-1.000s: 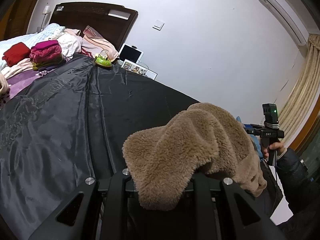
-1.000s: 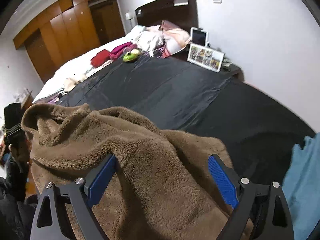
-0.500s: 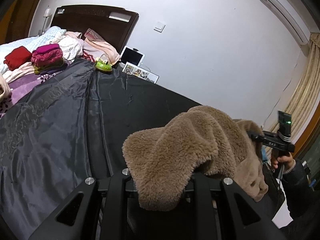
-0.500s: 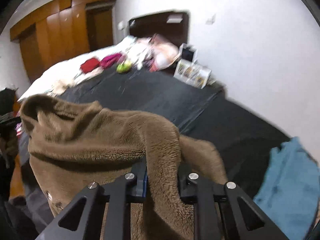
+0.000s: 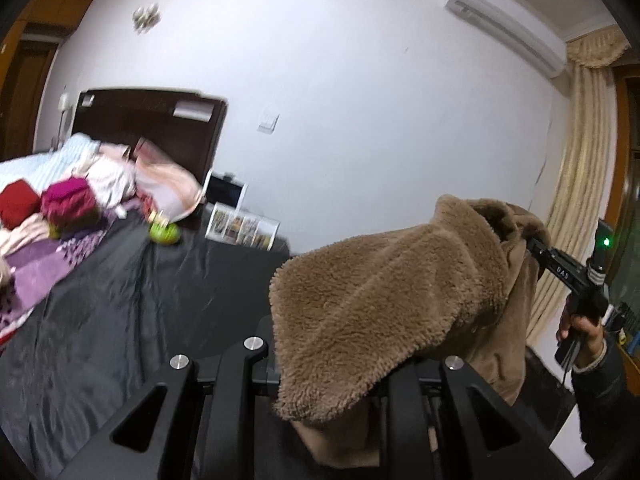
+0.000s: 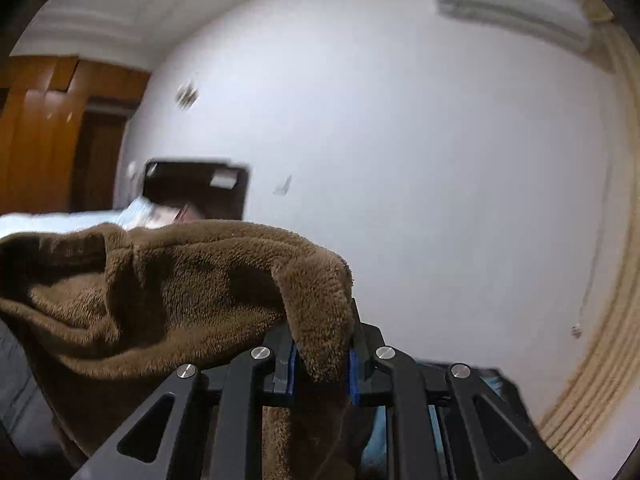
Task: Fold clothes
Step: 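Raise the fleece high with both grippers, holding it up to unfold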
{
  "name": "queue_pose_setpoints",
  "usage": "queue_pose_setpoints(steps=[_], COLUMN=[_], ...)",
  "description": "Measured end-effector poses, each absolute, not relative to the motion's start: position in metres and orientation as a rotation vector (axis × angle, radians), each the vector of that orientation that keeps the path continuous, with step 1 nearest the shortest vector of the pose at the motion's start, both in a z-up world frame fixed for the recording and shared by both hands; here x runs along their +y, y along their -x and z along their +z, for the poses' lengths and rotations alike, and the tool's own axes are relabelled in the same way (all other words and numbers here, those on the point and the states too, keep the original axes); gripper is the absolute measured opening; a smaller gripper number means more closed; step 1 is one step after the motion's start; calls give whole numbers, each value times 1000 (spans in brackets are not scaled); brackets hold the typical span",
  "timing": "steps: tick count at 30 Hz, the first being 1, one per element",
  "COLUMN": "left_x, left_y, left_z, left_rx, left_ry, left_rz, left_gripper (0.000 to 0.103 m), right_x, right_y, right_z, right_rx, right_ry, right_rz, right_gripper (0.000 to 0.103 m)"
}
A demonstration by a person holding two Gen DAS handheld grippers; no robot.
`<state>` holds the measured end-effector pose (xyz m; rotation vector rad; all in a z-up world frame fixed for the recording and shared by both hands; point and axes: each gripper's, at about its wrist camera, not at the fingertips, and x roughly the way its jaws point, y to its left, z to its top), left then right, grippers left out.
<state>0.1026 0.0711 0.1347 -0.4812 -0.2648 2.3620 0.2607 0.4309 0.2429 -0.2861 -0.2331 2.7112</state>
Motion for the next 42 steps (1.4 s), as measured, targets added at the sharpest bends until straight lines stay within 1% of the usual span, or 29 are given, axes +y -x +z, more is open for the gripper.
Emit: queue_pose_setpoints(steps=[8,11,16,19,22,26,33,34,35,36,37,38,39,42], left_x=[79,81,76,72,80,108,152,158,165,171,176,181,186,196], left_y=[-124,-143,-190,-216,-234,-236,-233,-238,-242,-247,-251,-255,-259,-270], left_z=[205,236,289,306,300,274,227,222,217,212,208,205,202,195], left_rx=[-336,-322,-304,-294,-256,-190,-180,-169,-160,-150,-140,-129,-119,-91], left_ry=[272,157,-69,-151,-159,-52,122,128,133,138,138,137,136,129], left_rz=[2369,2367,2342,2333,2304,2242,1965,1927,1890,1853,1829,1808,1787,1718], left_gripper=[21,21,21,21,21,21,22,23,27,35,39,47,53,60], right_x=[410,405,396,384,365,339,298,293,288,285,285,283,280,277], right_y=[-303,-320,-356,-366,-374,-387,-396,-395,-394,-394,-393,-393,-392,-392], right_z=[289,312,366,397,425,454,471,473,475,476,478,479,479,481], right_rx=[-267,-260,-235,-247,-298,-363,-515,-530,-543,-555,-567,-580,-594,-623], right_ry=[-22,-151,-383,-523,-645,-724,-768,-775,-780,-782,-784,-786,-788,-785], right_rz=[2561,2499,2384,2303,2212,2151,2057,2050,2042,2035,2028,2019,2008,1985], right_gripper=[19,19,19,19,19,19,19,19,19,19,19,19,19,19])
